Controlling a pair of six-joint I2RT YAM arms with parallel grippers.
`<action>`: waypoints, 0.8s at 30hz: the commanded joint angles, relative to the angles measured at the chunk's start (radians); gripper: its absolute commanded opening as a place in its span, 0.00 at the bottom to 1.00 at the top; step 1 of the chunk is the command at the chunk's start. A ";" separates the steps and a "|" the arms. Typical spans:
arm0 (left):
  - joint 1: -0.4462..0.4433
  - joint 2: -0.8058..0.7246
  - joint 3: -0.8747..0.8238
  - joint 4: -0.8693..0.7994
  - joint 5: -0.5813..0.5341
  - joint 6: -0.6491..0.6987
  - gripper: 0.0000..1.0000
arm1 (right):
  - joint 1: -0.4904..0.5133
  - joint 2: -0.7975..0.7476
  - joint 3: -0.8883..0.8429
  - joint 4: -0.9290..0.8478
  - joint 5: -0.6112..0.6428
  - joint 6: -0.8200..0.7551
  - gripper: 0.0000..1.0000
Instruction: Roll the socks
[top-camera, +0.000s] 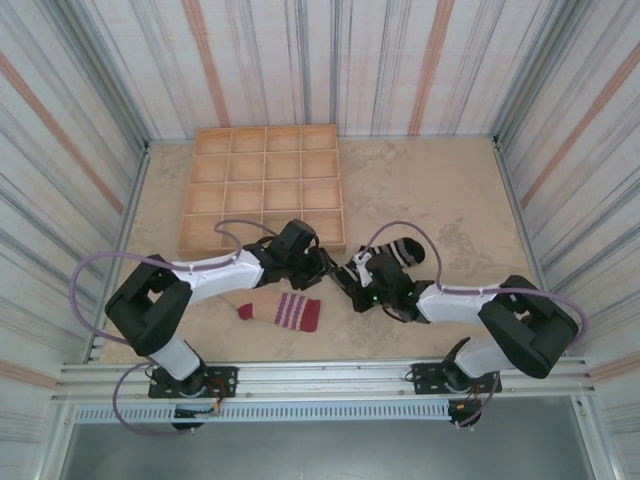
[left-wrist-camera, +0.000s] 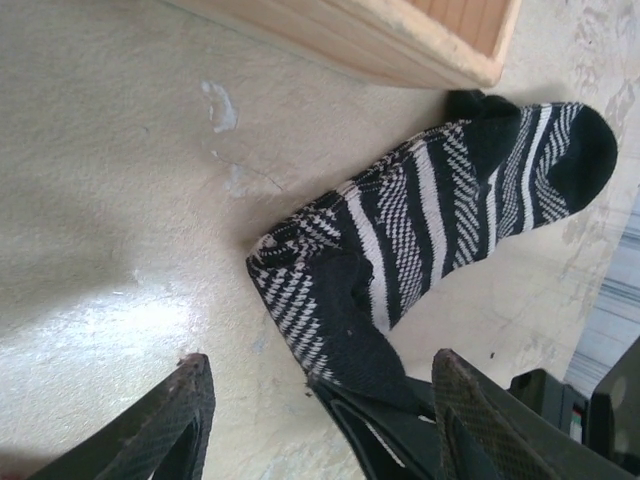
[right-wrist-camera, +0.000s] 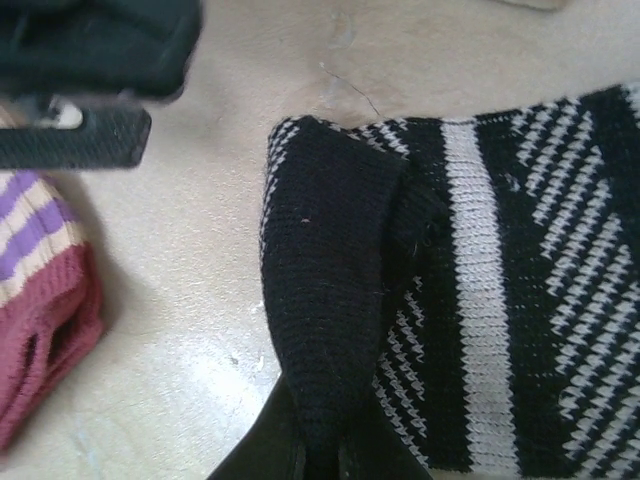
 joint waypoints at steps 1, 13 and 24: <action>-0.020 -0.024 -0.034 0.059 -0.054 0.020 0.59 | -0.066 -0.018 -0.050 -0.029 -0.145 0.109 0.00; -0.056 -0.002 -0.038 0.125 -0.105 0.039 0.53 | -0.252 0.082 -0.071 -0.040 -0.412 0.372 0.00; -0.098 0.055 -0.023 0.190 -0.133 0.063 0.44 | -0.335 0.089 -0.100 -0.107 -0.480 0.572 0.00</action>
